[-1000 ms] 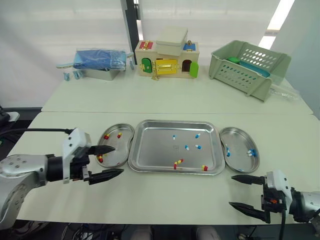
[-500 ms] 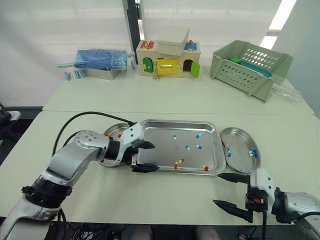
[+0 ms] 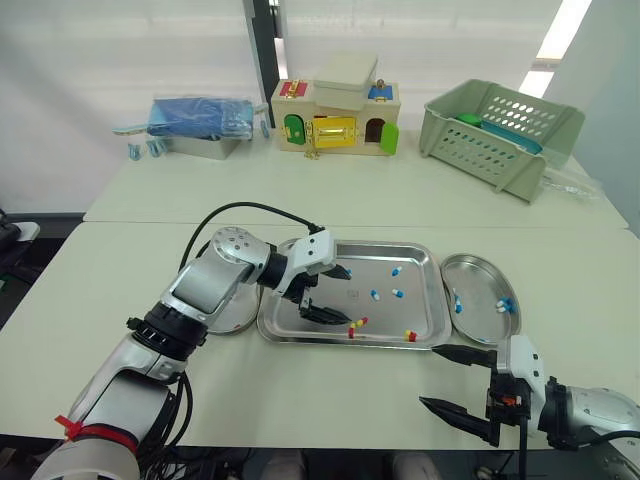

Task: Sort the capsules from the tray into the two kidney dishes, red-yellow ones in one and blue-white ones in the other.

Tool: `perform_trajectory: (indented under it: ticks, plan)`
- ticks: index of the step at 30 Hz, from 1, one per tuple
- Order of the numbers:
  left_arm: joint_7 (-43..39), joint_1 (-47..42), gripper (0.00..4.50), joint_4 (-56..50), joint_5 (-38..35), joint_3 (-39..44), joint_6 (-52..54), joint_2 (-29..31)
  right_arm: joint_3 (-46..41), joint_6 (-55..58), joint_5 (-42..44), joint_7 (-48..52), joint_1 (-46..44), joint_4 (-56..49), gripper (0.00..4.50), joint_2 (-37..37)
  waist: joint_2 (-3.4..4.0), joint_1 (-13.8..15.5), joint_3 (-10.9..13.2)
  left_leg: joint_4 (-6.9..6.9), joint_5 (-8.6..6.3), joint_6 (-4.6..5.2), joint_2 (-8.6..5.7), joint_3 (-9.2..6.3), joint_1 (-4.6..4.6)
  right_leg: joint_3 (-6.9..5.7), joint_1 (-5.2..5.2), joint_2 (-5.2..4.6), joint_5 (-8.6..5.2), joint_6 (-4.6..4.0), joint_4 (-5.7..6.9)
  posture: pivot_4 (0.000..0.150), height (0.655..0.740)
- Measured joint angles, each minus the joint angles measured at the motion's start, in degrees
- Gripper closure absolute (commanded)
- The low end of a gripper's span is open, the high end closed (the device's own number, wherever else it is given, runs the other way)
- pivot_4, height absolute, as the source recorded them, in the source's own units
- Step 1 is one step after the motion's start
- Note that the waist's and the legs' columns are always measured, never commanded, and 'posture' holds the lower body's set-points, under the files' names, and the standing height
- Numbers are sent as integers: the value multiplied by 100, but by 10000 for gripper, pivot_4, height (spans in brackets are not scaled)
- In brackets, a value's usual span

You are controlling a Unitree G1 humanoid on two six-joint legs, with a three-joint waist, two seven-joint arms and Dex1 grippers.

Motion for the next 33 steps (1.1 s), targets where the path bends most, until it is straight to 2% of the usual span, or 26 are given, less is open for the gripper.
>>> perform_trajectory:
  ticks: [2, 12, 22, 33]
  plan:
    - [-106, -18, 11754, 43, 81, -14, -79, -22, 0, -12, -1, -22, 78, -5, 0, 21, 0, -5, 0, 0, 0, 0, 0, 0, 0, 0, 0, 0, 0, 0, -1, 1500, 7400]
    - [-351, 25, 11754, 266, 573, -338, -211, -226, 14, -153, -90, -101, 216, -9, 0, 116, -1, -4, 0, 1, 0, 0, 0, -1, 0, 0, 0, 0, 0, 0, 1, 1500, 7400]
    - [-340, 24, 11754, 648, 877, -410, -448, -563, 18, -236, -147, -127, 324, -13, 0, 173, -1, -5, 1, 2, 0, 0, 0, -1, 0, 0, 0, 0, 0, 0, 1, 1500, 7400]
    - [-350, 7, 11754, 863, 1117, -410, -746, -648, 18, -244, -189, -143, 431, -59, 0, 248, -1, -8, 0, 2, 0, 0, 0, -1, 1, 0, 1, 0, 0, 0, 1, 1500, 7400]
